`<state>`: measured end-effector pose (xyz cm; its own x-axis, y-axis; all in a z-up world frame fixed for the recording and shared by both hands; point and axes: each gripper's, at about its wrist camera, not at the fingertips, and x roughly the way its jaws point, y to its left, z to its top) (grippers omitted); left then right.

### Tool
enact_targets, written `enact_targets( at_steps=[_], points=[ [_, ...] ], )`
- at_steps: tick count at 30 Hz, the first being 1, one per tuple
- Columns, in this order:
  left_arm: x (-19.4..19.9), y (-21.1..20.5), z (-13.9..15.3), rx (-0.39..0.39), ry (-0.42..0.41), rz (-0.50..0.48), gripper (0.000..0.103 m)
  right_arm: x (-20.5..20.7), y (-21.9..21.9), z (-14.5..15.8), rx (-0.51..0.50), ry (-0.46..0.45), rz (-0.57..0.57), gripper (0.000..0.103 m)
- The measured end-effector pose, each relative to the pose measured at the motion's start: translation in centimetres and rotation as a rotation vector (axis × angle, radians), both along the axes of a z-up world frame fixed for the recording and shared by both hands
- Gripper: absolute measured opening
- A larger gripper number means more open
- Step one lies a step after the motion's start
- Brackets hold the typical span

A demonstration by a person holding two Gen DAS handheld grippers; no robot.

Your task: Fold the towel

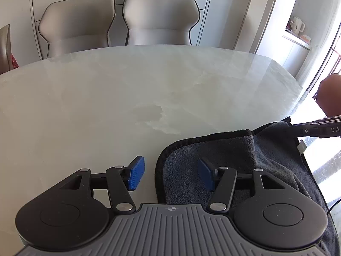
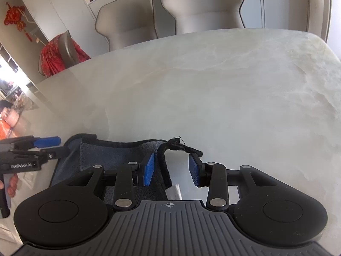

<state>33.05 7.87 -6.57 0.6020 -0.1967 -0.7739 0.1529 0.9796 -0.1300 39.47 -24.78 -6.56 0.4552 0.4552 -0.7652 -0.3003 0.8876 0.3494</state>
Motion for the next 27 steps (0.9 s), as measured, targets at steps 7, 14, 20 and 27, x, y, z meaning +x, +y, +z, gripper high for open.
enact_targets(
  at_steps=[7, 14, 20, 27],
  points=[
    [0.9, -0.6, -1.3, 0.021, 0.022, 0.006, 0.057, 0.9, 0.5, -0.4, 0.046, -0.01, 0.039, 0.036],
    [1.1, -0.9, -1.5, 0.043, 0.011, 0.0, 0.009, 1.5, 0.3, -0.7, 0.048, -0.034, 0.039, 0.007],
    [1.1, -0.7, -1.3, 0.072, -0.02, 0.032, 0.004, 1.9, -1.3, -0.1, 0.023, -0.092, -0.039, 0.005],
    [1.4, 0.1, -0.8, 0.068, -0.038, 0.06, 0.003, 2.8, -2.4, -0.8, 0.008, -0.08, -0.069, 0.005]
  ],
)
